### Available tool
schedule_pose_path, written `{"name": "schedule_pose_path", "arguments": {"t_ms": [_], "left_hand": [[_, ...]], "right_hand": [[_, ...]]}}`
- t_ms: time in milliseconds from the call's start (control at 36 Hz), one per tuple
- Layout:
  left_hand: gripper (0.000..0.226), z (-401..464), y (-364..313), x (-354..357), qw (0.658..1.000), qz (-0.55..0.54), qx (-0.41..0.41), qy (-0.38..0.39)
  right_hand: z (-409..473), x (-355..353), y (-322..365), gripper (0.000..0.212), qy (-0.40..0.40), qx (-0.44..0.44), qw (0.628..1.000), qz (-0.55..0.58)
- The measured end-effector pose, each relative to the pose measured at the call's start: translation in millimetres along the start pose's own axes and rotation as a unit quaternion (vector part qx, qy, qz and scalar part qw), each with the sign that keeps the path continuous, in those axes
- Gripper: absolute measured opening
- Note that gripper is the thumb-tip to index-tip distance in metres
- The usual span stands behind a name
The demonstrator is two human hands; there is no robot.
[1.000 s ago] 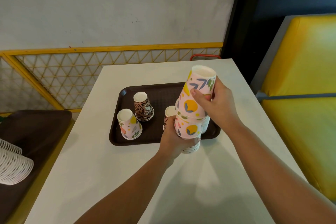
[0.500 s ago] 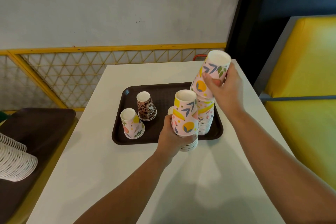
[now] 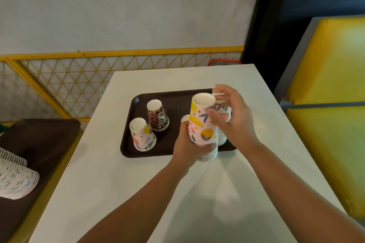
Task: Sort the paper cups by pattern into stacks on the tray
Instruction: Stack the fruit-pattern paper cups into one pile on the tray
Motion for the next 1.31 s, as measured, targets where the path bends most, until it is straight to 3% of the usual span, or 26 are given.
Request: {"name": "schedule_pose_path", "arguments": {"t_ms": [139,361,472,583,722,833,944,1083,1306], "left_hand": [[0.088,-2,-7,5,1.0,0.015,0.023,0.005],[0.082,1,-8,11,0.997,0.063,0.049,0.022],[0.083,3,-2,10,0.998,0.055,0.025,0.028],[0.098,1,5,10,0.999,0.03,-0.001,0.033],[0.079,-1,7,8,0.999,0.031,-0.012,0.023],[0.085,-1,8,5,0.999,0.026,-0.025,0.014],[0.072,-1,8,2,0.999,0.015,-0.025,0.013],[0.072,-1,7,1,1.0,0.005,-0.024,0.019],[0.072,-2,0,1,1.0,0.002,-0.011,0.019]], "right_hand": [[-13,26,-11,0.068,0.077,0.07,0.994,0.01],[-12,21,-15,0.064,0.06,0.082,0.995,-0.008],[-6,16,-13,0.06,0.04,0.084,0.996,-0.001],[4,7,-8,0.058,0.02,0.068,0.997,-0.002],[17,-4,1,0.055,-0.002,0.055,0.998,0.008],[29,-19,7,0.048,-0.05,0.058,0.996,0.043],[43,-41,13,0.042,-0.124,0.05,0.99,0.053],[53,-57,8,0.045,-0.188,0.04,0.981,0.039],[50,-41,-15,0.057,-0.15,0.06,0.987,0.01]]}}
Point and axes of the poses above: each hand's wrist, its own z-axis towards the middle knuckle, its own x-axis out of the palm, y = z × x, the point moved 9 cm from there along z, towards the middle knuckle, and after that the axes turned 13 degrees about -x, right-handed, at the moved point
